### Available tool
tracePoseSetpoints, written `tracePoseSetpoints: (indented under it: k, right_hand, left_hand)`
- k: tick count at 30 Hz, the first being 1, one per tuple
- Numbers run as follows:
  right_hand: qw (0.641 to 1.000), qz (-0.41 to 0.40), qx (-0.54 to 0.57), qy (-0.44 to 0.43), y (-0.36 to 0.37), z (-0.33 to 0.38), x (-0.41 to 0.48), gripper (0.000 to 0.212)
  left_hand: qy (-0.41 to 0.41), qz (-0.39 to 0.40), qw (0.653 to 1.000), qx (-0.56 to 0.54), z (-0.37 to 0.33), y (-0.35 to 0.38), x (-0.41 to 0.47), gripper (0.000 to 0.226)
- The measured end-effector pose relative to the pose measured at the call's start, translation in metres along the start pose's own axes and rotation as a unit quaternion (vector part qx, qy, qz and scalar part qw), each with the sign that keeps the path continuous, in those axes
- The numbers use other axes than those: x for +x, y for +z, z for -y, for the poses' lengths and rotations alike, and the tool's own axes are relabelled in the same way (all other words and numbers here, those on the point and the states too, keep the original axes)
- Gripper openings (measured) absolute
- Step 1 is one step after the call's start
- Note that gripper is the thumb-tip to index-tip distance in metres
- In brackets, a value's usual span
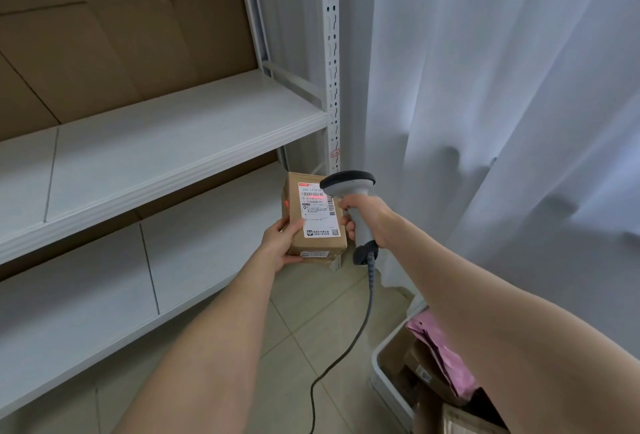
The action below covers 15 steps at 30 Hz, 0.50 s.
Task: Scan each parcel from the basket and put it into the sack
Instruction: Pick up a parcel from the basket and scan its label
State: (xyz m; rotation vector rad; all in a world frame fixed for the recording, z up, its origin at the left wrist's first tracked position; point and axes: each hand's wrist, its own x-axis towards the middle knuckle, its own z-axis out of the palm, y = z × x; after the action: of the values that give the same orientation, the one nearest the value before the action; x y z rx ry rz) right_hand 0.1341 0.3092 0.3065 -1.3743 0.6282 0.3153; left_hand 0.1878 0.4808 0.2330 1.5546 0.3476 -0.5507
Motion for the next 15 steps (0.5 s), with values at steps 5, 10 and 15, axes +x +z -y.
tracePoseSetpoints:
  k: [5, 10, 15]
  right_hand:
    - [1.0, -0.001, -0.02, -0.003, -0.004, 0.007, -0.006, 0.007]
    - [0.999, -0.005, -0.042, -0.024, -0.008, 0.013, -0.013, 0.007]
    - [0.998, -0.009, -0.052, -0.029, -0.01, 0.016, -0.017, 0.009]
  left_hand:
    - [-0.006, -0.002, 1.0, -0.005, 0.0, 0.001, 0.001, 0.057]
    - [-0.011, -0.005, 1.0, -0.005, 0.001, 0.002, 0.003, 0.057]
    - [-0.013, -0.011, 1.0, -0.01, 0.001, 0.003, 0.003, 0.054]
